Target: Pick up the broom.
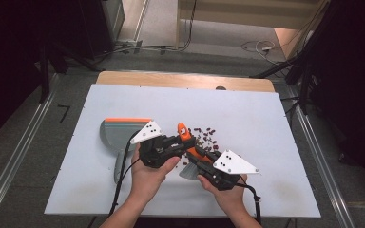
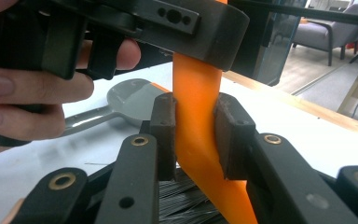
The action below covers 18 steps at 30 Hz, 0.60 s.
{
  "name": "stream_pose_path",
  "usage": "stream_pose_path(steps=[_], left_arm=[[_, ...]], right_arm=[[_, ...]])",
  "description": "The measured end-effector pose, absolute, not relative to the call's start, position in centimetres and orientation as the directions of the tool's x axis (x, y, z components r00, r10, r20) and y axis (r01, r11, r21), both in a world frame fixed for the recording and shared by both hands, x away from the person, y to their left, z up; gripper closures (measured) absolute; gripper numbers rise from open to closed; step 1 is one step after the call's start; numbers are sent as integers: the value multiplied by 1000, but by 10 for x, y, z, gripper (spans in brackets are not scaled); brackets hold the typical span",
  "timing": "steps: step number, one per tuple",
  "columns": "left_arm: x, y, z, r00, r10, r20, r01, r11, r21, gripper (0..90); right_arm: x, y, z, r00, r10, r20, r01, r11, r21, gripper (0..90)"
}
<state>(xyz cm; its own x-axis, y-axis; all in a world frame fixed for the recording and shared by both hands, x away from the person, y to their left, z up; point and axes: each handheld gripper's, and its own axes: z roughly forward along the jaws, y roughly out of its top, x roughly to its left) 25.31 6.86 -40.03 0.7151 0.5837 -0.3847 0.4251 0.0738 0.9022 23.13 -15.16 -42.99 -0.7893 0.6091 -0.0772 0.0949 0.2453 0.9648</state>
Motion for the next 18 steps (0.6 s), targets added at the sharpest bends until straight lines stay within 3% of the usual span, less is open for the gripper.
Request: stream_pose_path(steps=[12,18], left_arm=[[258,77,-402,739,517,-431,462,76,884,757],[258,86,-398,771,525,-361,399,43,916,758]], right_arm=[[234,-149,-431,-815,576,-59,108,251,962,684],[243,-158,-422,-878,479,-9,124,247,961,535]])
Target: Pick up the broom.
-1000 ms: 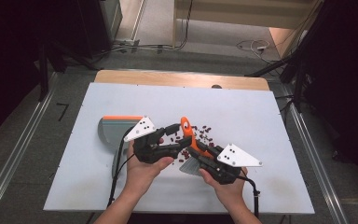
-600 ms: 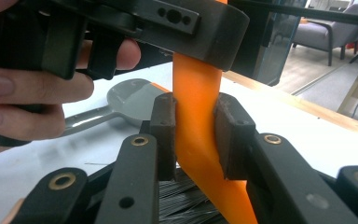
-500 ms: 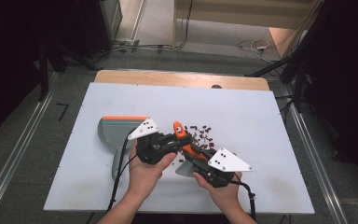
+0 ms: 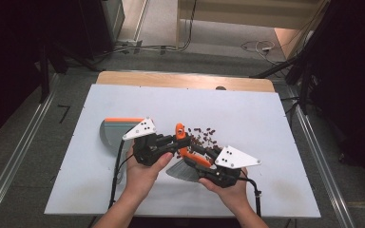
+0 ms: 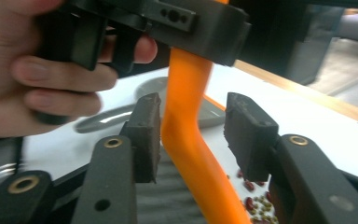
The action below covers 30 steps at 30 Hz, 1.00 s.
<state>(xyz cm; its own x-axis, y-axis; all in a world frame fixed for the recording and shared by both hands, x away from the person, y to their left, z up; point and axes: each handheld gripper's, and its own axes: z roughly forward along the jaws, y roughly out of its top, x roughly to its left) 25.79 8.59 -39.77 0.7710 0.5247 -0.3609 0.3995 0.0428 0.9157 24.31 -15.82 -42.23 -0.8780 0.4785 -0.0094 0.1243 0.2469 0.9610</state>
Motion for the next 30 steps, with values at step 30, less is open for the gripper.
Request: stream_pose_path(steps=[30], left_arm=[[255,98,-387,939,241,-246,264,-46,963,758]], right_arm=[[283,-173,-444,-950,63,305,303,416,857,540]])
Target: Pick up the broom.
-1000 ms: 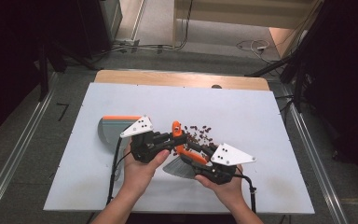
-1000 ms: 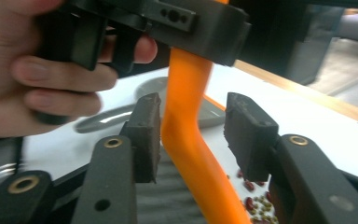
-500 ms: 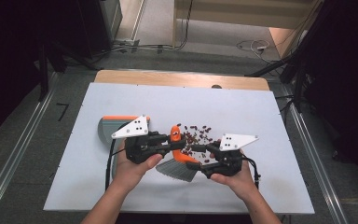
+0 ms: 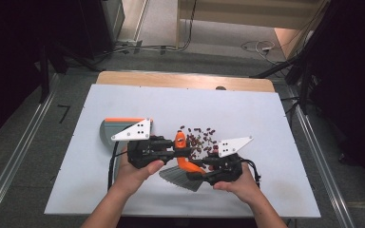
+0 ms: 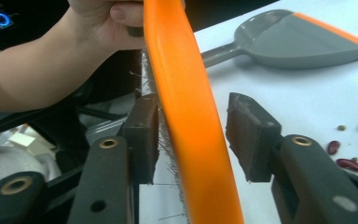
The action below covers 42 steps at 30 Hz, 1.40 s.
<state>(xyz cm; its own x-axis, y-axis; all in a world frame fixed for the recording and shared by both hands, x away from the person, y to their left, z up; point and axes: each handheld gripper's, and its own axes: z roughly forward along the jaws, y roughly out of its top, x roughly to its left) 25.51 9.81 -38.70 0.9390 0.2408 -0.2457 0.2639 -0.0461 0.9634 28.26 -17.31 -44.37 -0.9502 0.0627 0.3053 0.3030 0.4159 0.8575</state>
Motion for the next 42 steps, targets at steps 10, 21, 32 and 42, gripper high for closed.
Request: stream_pose_path(steps=[10,21,32,42], left_arm=[[261,103,-392,935,189,-301,312,-30,950,753],[260,107,-400,904,312,-293,322,-47,945,417],[258,117,-408,847,439,-299,355,-48,934,68],[254,130,-416,828,486,-280,339,-37,940,0]], right_arm=[[277,-165,-445,-947,-15,322,278,470,838,688],[279,-171,-439,-957,108,268,286,469,836,690],[287,-189,-433,-923,308,232,352,429,832,690],[291,-201,-427,-873,456,171,373,400,837,690]])
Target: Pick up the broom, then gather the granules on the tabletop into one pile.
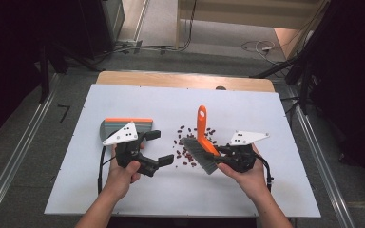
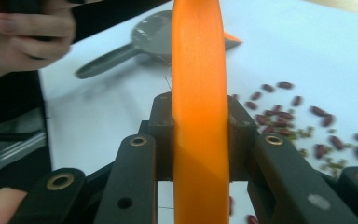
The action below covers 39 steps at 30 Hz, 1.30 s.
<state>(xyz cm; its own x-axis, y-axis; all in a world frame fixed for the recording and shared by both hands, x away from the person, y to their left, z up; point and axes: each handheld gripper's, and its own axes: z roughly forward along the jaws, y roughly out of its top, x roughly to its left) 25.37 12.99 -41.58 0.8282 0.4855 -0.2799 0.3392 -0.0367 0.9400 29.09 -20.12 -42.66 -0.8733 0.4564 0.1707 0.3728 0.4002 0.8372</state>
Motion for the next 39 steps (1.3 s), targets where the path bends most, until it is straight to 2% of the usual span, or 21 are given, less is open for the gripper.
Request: stream_pose_path(steps=[10,16,22,29,34,39], left_arm=[[244,139,-425,816,535,-221,305,-73,949,0],[241,152,-429,799,560,-219,291,-41,956,0],[236,161,-433,785,586,-199,285,-57,957,0],[225,179,-440,750,630,-200,287,-37,957,0],[219,185,-447,740,647,-182,296,-70,953,0],[216,191,-453,731,651,-202,311,-55,949,0]], right_arm=[[296,-216,-424,-795,592,134,412,365,834,689],[298,-225,-422,-766,631,121,422,353,835,689],[300,-228,-422,-744,657,120,439,345,830,689],[313,-239,-420,-680,717,150,508,315,801,689],[324,-247,-417,-623,775,105,536,325,779,689],[338,-250,-421,-571,819,53,559,340,757,688]])
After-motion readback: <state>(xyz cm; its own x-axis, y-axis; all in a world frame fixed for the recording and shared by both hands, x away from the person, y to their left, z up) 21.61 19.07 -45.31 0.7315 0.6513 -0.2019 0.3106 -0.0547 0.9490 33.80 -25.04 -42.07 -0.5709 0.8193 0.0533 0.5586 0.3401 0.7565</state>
